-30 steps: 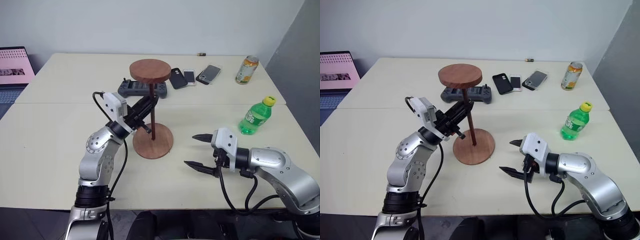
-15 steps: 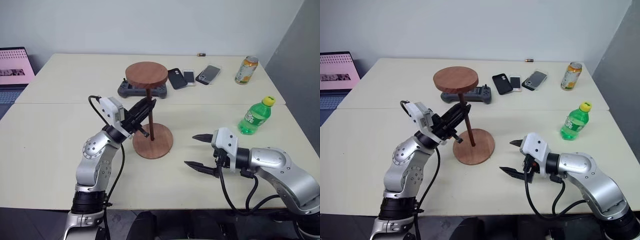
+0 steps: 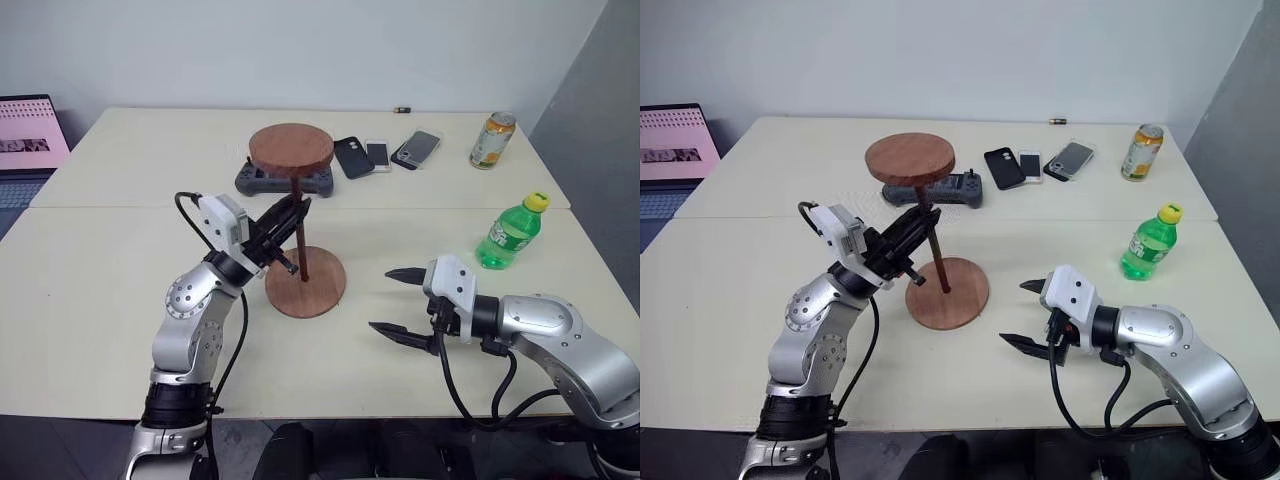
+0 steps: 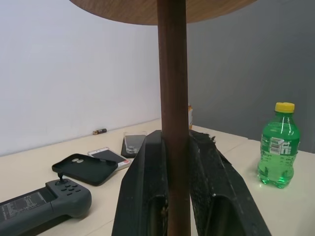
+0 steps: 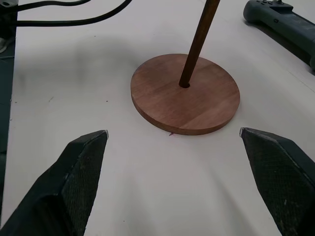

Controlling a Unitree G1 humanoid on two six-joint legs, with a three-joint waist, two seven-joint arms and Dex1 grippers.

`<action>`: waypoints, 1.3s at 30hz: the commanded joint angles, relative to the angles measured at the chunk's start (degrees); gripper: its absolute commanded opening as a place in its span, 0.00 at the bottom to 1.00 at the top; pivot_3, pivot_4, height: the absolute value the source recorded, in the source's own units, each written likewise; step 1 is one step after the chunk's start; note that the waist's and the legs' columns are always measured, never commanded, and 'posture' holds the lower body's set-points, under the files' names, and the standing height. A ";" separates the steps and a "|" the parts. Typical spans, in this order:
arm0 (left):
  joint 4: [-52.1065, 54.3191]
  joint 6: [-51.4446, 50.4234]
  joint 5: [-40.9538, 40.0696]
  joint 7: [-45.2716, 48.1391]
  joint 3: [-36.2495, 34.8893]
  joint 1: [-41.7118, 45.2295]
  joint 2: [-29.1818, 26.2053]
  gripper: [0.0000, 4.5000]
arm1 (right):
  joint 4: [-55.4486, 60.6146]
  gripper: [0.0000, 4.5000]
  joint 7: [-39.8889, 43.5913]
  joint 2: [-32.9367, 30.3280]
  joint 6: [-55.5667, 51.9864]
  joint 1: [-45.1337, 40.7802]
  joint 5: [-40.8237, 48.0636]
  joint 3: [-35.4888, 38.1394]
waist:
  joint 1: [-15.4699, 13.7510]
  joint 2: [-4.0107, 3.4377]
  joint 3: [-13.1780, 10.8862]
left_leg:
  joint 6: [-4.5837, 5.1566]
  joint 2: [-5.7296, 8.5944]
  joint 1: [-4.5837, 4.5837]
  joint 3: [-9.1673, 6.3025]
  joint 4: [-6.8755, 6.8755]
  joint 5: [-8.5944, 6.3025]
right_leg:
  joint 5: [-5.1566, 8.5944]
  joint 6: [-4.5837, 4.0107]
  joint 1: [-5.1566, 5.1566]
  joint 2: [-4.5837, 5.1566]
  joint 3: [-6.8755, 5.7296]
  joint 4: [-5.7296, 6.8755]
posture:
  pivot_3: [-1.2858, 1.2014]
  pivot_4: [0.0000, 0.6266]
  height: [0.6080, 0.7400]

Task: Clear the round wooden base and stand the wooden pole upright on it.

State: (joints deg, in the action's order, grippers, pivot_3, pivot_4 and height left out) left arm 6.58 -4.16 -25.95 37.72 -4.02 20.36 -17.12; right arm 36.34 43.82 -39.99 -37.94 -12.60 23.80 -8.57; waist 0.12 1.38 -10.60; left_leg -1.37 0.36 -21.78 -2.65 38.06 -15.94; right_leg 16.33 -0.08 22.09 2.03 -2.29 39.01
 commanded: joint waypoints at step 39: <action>-4.75 0.25 7.86 -4.81 2.05 -8.27 -4.05 0.06 | 1.68 1.00 -0.55 0.77 -0.20 -1.72 -0.04 0.01 | 0.06 -0.05 0.51 | 0.03 -0.03 0.81 0.01 -0.27 -0.03 | 0.17 0.26 -0.72 -0.04 0.05 -0.13 | 0.52 0.24 1.00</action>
State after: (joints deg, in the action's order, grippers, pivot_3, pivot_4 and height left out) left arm 7.86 -0.96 -23.20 34.31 -2.59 14.77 -18.97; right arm 36.33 43.60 -39.35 -38.16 -13.13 23.74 -8.71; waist 0.18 1.32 -10.09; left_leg -1.34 0.31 -20.88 -2.63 37.77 -15.97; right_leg 16.53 0.19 21.30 1.99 -2.24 38.87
